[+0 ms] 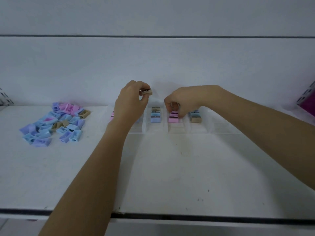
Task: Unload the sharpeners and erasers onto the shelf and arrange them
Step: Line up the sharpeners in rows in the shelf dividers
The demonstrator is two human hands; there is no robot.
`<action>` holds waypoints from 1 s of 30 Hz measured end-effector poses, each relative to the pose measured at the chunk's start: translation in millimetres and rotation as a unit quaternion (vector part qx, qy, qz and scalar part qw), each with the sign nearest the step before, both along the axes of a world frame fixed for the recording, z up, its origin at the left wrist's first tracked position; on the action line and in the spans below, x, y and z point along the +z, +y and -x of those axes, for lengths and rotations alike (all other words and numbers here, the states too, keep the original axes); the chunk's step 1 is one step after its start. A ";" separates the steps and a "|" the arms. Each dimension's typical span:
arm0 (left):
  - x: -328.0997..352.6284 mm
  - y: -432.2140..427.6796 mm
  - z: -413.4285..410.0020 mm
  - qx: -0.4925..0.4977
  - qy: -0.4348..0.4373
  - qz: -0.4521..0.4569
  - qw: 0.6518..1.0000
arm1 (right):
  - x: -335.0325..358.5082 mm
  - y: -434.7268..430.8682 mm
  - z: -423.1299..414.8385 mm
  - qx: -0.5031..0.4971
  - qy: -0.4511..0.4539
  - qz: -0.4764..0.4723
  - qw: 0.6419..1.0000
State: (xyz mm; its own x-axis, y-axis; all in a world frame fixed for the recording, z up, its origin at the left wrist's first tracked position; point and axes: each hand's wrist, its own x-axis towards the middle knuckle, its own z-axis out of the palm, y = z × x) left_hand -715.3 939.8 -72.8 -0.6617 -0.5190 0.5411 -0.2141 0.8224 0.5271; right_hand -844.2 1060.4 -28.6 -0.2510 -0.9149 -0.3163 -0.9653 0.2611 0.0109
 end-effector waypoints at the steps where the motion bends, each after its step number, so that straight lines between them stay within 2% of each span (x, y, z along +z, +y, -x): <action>1: -0.1 -0.4 0.1 0.000 0.000 -0.001 1.000 | 1.9 0.2 0.1 -0.001 -0.003 -0.001 1.000; 11: 0.3 0.3 1.1 0.000 -0.006 -0.001 1.000 | 20.3 14.5 8.8 -0.042 -0.112 0.122 0.985; 19: 0.4 1.8 0.2 -0.003 -0.008 -0.004 1.000 | 11.6 20.4 8.7 -0.080 -0.122 0.207 0.967; 23: 0.4 3.3 -0.3 -0.007 -0.007 -0.005 1.000 | 7.0 24.8 5.2 -0.103 -0.209 0.278 0.932; 26: -0.6 4.1 0.3 -0.008 -0.008 -0.005 1.000 | 5.4 27.0 3.5 -0.121 -0.313 0.274 0.901; 30: -1.7 6.3 1.2 -0.016 -0.014 -0.003 1.000 | 1.0 28.2 2.5 -0.133 -0.363 0.295 0.874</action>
State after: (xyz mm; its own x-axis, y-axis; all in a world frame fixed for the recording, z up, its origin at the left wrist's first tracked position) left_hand -716.5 946.0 -74.6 -0.6929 -0.5001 0.5195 -0.2014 0.8260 0.5265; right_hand -846.6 1088.6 -27.6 -0.4081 -0.9126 0.0267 -0.5672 0.2305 -0.7907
